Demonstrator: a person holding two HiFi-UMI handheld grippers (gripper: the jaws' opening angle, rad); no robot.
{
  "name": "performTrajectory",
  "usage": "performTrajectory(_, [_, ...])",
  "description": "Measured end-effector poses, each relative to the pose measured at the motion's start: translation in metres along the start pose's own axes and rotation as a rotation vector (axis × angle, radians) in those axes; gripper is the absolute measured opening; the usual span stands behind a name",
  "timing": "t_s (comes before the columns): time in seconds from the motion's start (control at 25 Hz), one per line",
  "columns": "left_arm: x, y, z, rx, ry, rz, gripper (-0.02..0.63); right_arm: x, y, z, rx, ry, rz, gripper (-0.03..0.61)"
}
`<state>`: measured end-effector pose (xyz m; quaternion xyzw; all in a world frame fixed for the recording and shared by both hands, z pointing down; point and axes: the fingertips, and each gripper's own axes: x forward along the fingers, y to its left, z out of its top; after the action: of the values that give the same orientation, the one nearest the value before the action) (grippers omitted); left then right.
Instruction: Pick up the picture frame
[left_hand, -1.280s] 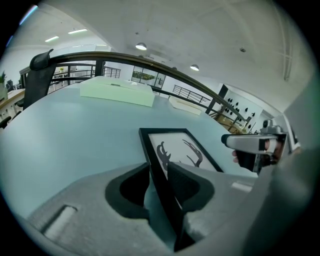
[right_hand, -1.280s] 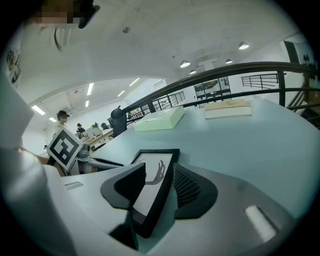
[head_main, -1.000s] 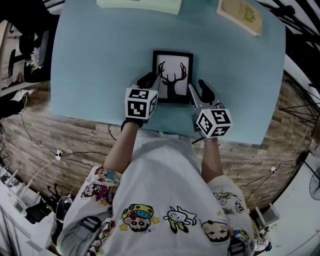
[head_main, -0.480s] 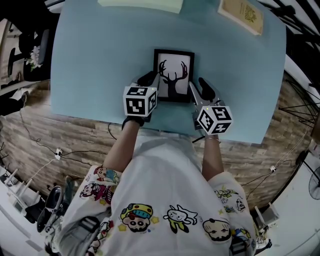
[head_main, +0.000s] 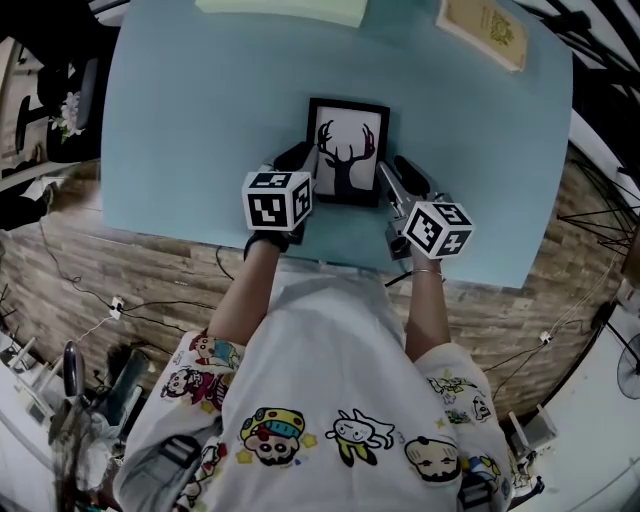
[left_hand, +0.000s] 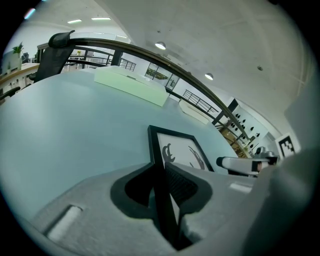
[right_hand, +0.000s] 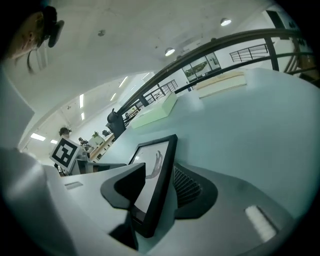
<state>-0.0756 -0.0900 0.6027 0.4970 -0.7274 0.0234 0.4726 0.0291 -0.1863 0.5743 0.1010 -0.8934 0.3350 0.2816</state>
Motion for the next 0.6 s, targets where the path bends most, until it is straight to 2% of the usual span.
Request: performTrajectory(0.6, [0.001, 0.002, 0.001, -0.058, 0.012, -0.027, 0.067, 0.013, -0.009, -0.016, 0.262, 0.181, 0.152, 0.184])
